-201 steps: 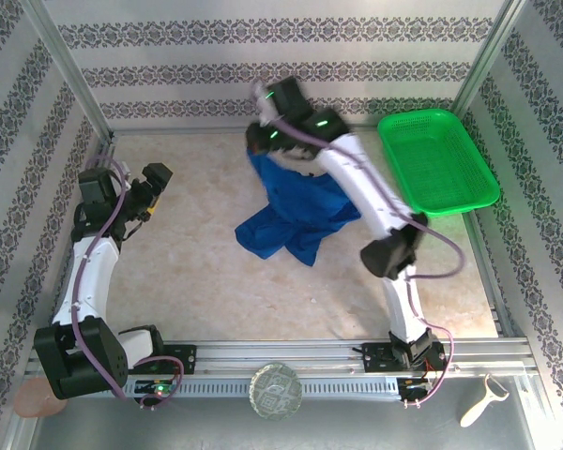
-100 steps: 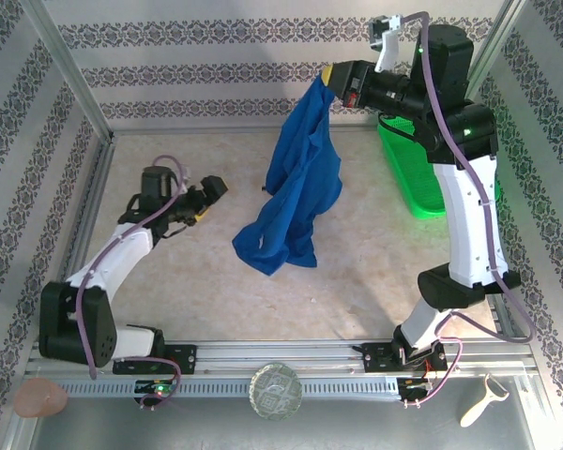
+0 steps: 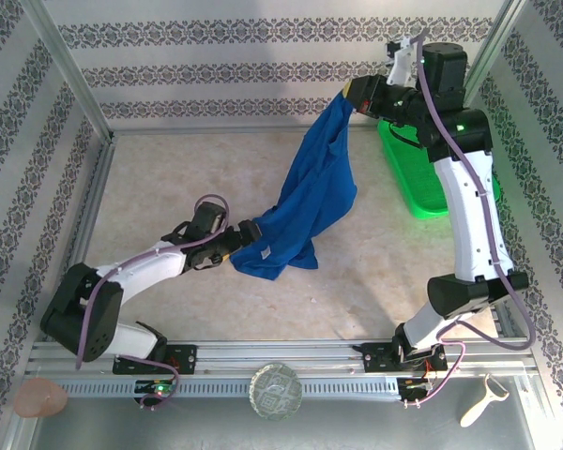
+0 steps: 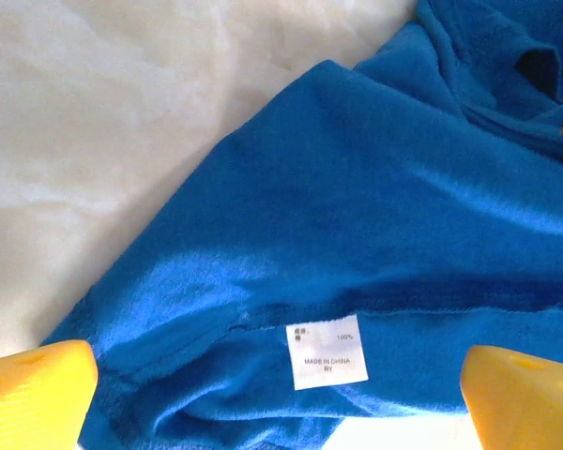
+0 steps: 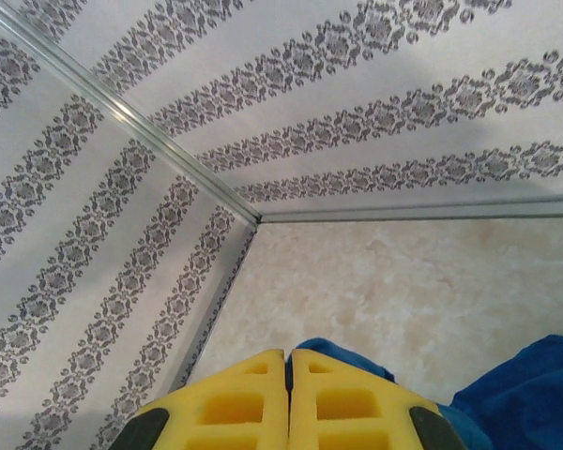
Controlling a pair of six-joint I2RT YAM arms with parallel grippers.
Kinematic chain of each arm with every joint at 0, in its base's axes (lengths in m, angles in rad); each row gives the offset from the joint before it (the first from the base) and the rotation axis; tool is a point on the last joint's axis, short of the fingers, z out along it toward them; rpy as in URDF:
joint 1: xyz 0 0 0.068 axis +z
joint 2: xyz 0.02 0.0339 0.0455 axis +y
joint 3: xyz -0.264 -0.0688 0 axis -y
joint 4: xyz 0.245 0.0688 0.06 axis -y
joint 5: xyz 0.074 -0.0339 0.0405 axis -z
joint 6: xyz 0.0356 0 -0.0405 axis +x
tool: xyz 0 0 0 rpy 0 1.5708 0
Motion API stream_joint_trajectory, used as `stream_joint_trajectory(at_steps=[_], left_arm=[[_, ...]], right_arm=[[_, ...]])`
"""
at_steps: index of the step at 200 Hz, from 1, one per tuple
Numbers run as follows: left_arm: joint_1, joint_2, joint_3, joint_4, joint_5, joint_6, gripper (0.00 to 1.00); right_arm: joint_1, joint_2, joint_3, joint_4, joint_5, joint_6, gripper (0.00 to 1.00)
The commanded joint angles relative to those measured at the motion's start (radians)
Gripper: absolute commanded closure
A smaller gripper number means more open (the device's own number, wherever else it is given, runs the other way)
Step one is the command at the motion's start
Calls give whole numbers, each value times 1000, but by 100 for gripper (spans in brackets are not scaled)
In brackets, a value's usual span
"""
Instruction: Fold the inside-out t-shirt
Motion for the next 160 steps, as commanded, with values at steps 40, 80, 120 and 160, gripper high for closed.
stream_joint_trajectory(at_steps=[40,80,120,160], left_arm=[[-90,-49,-28,-146,-263,-117,2],[-146,-35,-39,-117,-297,-156,8],[-182,28,-29,-83,-307,-184,17],[-209,104,-13,-76,-328,-225,26]], right_arm=[[-31,-33,-35,95,2,25,100],[-33,-31,-55,111,0,37,100],[-42,-38,-69,122,6,47,100],[-49,-36,-81,134,2,62,100]])
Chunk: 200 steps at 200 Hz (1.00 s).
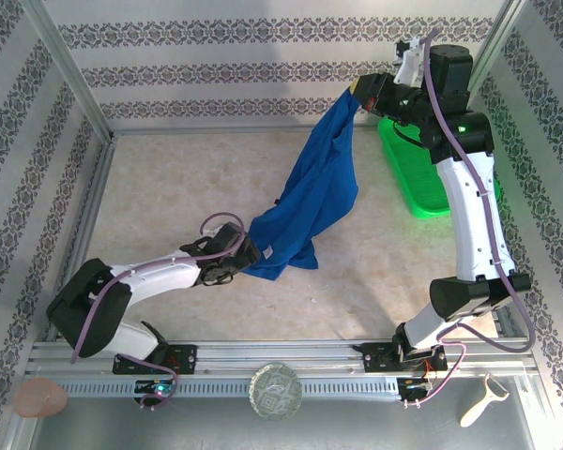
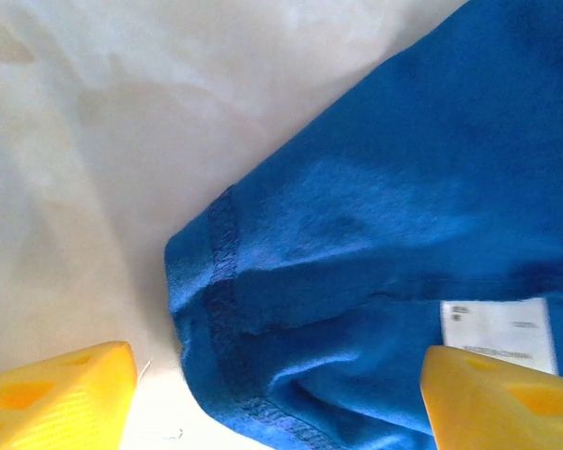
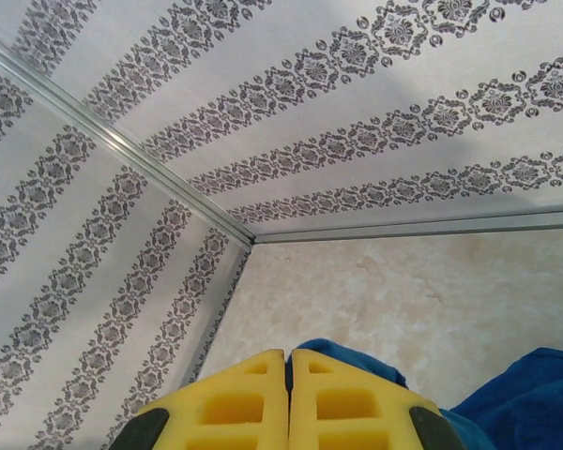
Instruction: Fold the inside-out t-shirt
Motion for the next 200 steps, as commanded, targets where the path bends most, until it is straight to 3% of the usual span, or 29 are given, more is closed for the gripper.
stream_joint_trajectory(at_steps=[1,26,53,75,95,115,139,166,200], left_arm=[[-19,38,14,22,-42,-48,26],[-18,93,46,42,-64,-24,46],[-15,133,129,-4,-102,49,100],[51,44,234,-88,-137,186,100],[194,-79,374,-153,-90,303,100],[374,-159,563,-183,19,364,100],[551,-138,810,-218,187,377,100],[655,-93,991,-232,301,355,100],[723,-86,1068,-211,376,326,100]], right_arm=[[-10,-21,-10,53,1,20,100],[-21,-26,-19,57,2,32,100],[-48,-34,-20,65,-6,56,100],[-92,-32,4,71,-27,86,100],[-146,-27,53,78,-55,129,100],[-193,-21,108,81,-76,171,100],[-222,-22,151,82,-82,202,100],[-247,-46,148,84,-80,220,100],[-279,-115,82,97,-83,235,100]])
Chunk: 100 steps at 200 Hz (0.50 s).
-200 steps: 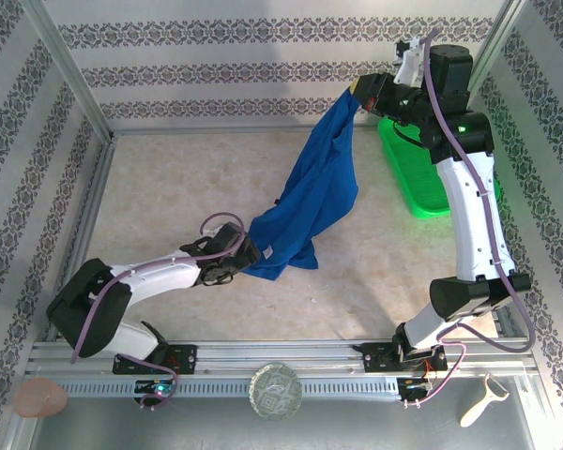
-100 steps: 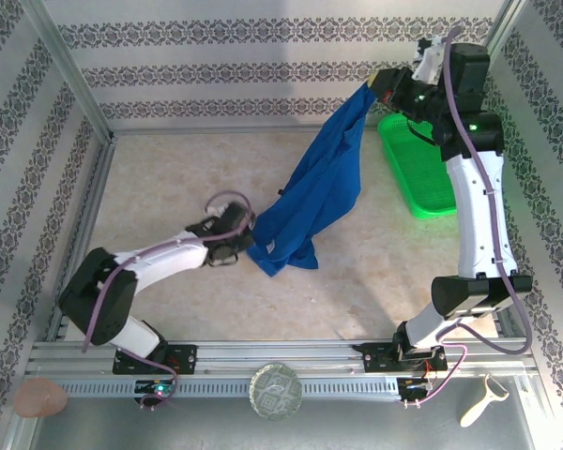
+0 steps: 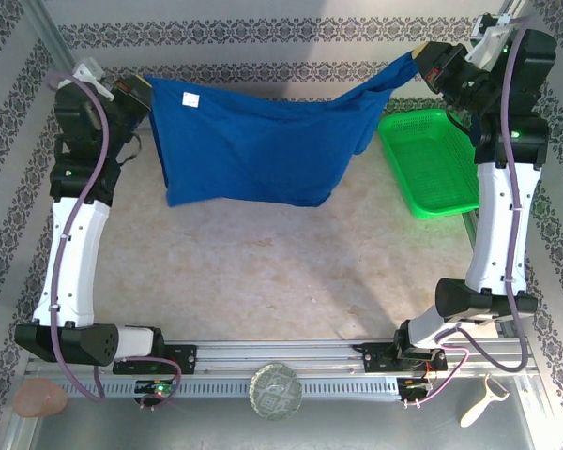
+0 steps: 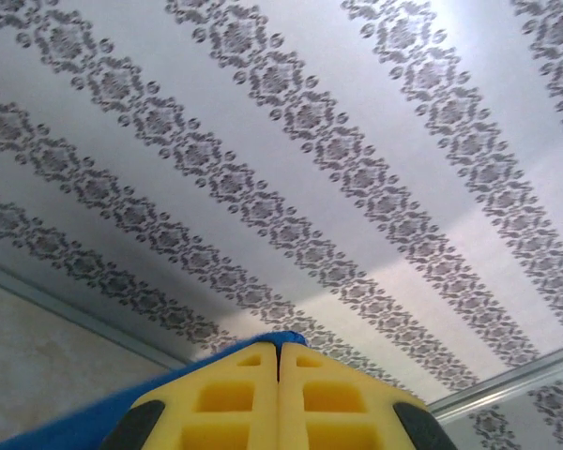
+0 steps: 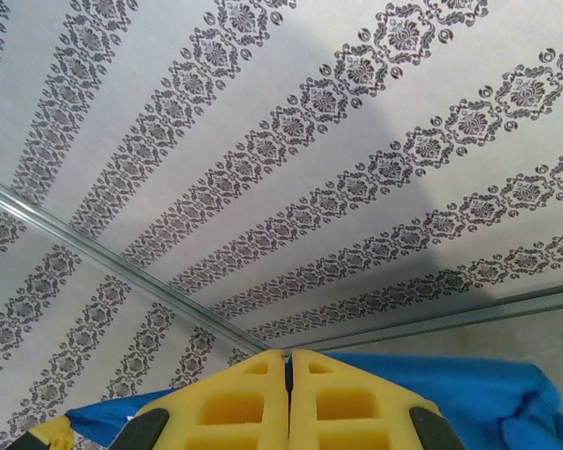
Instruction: Fold the inside-out t-shirt
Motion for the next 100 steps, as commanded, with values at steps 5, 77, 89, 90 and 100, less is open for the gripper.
stream_joint_trajectory(at_steps=[5,77,89,90,100], left_arm=[[48,23,43,-46,126,-6,100],[103,-40,359,-137,103,-24,100],[108,-25,389,-152,105,-27,100],[108,-24,392,-153,105,-26,100],[110,-9,402,-164,106,-24,100]], right_arm=[[-33,-81,-47,49,-25,34,100],[-134,-249,92,127,-62,190,100],[-137,-246,119,130,-67,207,100],[-137,-246,121,131,-67,207,100],[-134,-246,123,136,-69,216,100]])
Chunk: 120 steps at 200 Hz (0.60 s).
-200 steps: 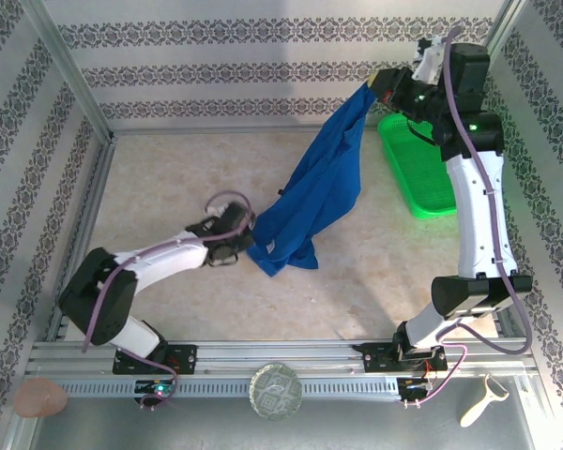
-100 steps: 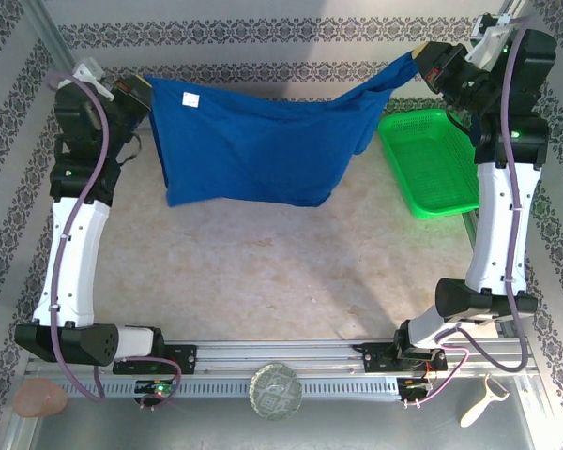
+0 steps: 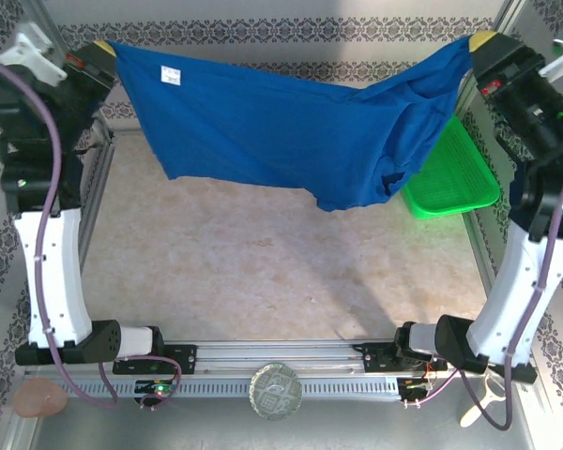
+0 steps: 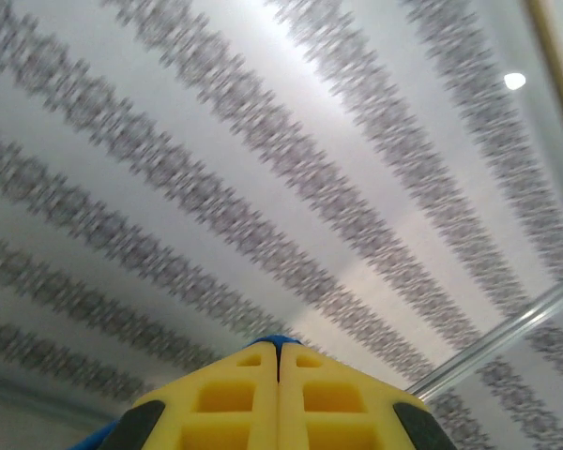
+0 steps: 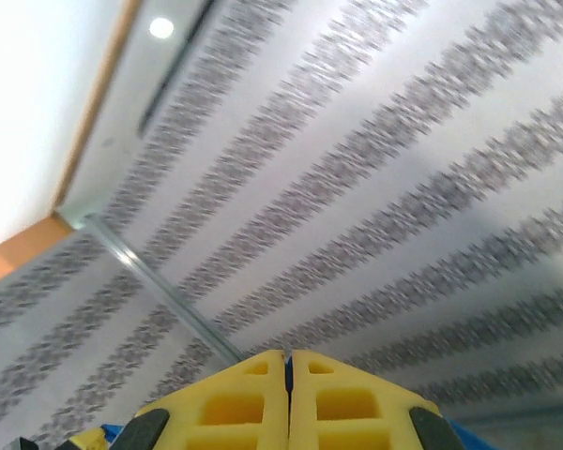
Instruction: Fold the inside-out t-shirt
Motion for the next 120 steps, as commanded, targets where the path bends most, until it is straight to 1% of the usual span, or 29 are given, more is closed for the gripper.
stream_joint_trajectory(at_steps=[1,18,32,59,76,86,101,113,120], left_arm=[[22,-1,50,-41,-8,2,100],[25,25,32,-47,-1,10,100],[27,54,-13,-17,27,14,100],[31,142,-96,41,61,19,100],[33,206,-133,99,61,20,100],[35,249,-121,117,58,23,100],[33,337,-51,122,56,39,100],[35,409,37,117,57,34,100],[35,447,103,111,55,33,100]], right_arm=[[-7,-6,39,61,-24,56,100],[-3,-1,11,79,-19,62,100],[13,9,-34,113,-12,76,100],[125,68,-112,122,76,14,100],[192,141,-130,130,130,-17,100],[226,202,-110,127,157,-31,100],[269,309,-44,113,202,-55,100],[298,412,63,103,206,-66,100],[312,493,169,73,204,-74,100]])
